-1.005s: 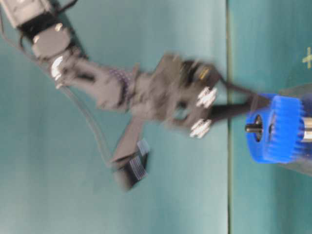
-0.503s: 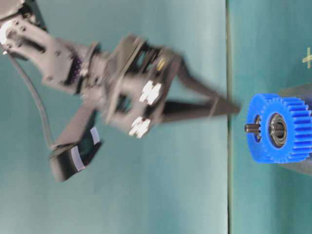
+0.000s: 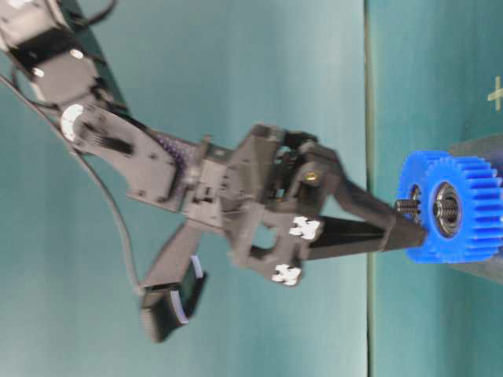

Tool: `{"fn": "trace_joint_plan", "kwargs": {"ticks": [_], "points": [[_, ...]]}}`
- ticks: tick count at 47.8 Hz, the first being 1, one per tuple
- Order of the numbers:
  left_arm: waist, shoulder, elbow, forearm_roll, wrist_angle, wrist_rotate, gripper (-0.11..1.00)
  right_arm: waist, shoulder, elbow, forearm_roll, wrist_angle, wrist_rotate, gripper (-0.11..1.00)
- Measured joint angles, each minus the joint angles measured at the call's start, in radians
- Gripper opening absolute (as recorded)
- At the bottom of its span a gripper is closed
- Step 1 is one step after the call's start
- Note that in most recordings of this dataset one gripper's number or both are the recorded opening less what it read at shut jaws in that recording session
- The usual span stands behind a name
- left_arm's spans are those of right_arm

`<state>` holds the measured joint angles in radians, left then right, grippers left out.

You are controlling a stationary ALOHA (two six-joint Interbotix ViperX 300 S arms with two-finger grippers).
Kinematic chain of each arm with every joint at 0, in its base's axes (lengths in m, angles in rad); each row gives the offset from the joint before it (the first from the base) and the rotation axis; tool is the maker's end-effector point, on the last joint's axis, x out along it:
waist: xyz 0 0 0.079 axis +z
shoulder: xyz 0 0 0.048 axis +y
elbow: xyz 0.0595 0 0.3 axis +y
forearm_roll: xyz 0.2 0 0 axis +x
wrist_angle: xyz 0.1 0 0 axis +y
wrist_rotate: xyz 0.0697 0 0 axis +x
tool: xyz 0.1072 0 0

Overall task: Fit the small gear onto the shaft.
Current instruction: 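Align the gear's bore with the shaft, meshing its teeth with the large gear, then press the small gear down onto the shaft and open the right gripper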

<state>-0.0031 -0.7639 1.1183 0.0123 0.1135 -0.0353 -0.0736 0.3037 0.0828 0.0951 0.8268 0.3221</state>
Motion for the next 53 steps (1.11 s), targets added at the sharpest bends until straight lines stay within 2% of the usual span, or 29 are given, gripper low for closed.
{"fn": "trace_joint_plan", "kwargs": {"ticks": [16,28,41,53], "points": [[0.000,-0.002,0.002,0.000,0.000,0.000,0.00,0.002,-0.054,0.077,0.006,0.040,0.003,-0.02],[0.002,-0.002,0.002,0.000,0.000,-0.003,0.00,0.084,-0.135,0.150,0.020,0.097,0.074,-0.02],[0.002,-0.002,0.002,0.000,0.000,-0.003,0.00,0.049,-0.141,0.104,0.003,-0.028,0.081,-0.02],[0.002,-0.003,0.002,0.000,-0.002,-0.003,0.00,0.012,-0.043,0.044,0.002,-0.048,0.046,-0.02]]}}
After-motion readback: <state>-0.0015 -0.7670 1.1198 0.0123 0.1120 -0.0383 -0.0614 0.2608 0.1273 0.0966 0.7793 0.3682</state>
